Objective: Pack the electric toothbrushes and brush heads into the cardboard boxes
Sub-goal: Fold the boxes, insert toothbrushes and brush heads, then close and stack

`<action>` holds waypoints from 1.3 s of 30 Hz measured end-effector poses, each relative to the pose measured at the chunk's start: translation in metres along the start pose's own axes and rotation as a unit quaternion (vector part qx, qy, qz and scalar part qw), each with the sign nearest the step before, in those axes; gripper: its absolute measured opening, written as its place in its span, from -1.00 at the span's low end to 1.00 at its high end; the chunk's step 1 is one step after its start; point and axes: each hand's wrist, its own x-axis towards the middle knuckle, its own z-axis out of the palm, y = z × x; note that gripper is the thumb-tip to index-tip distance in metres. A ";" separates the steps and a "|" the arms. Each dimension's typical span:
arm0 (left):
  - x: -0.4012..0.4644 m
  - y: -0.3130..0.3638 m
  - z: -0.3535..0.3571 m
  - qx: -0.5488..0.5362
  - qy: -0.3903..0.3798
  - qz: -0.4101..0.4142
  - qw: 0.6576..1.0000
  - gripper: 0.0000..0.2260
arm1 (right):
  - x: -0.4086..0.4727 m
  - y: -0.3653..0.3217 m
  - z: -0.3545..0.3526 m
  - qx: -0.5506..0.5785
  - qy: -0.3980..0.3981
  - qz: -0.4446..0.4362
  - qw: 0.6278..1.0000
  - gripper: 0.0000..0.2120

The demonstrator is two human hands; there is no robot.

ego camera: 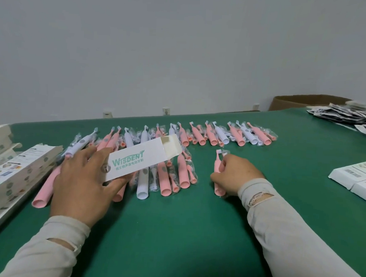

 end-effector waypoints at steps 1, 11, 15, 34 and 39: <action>0.000 0.001 -0.001 -0.001 -0.001 0.002 1.000 -0.37 | 0.001 0.002 0.000 -0.012 0.011 0.002 1.000 -0.83; -0.005 0.011 -0.002 -0.009 0.008 0.009 1.000 -0.37 | 0.010 -0.008 0.002 -0.077 0.044 0.075 0.993 -0.67; -0.007 0.012 -0.002 -0.003 0.012 0.012 1.000 -0.39 | 0.005 -0.010 -0.006 0.035 0.156 0.035 0.986 -0.62; -0.005 0.008 0.000 -0.018 0.012 0.012 1.000 -0.37 | -0.029 -0.034 -0.003 0.660 0.013 -0.182 0.729 -0.87; -0.004 0.007 0.001 -0.022 0.008 0.014 1.000 -0.37 | -0.031 -0.033 -0.004 0.657 -0.015 -0.182 0.731 -0.80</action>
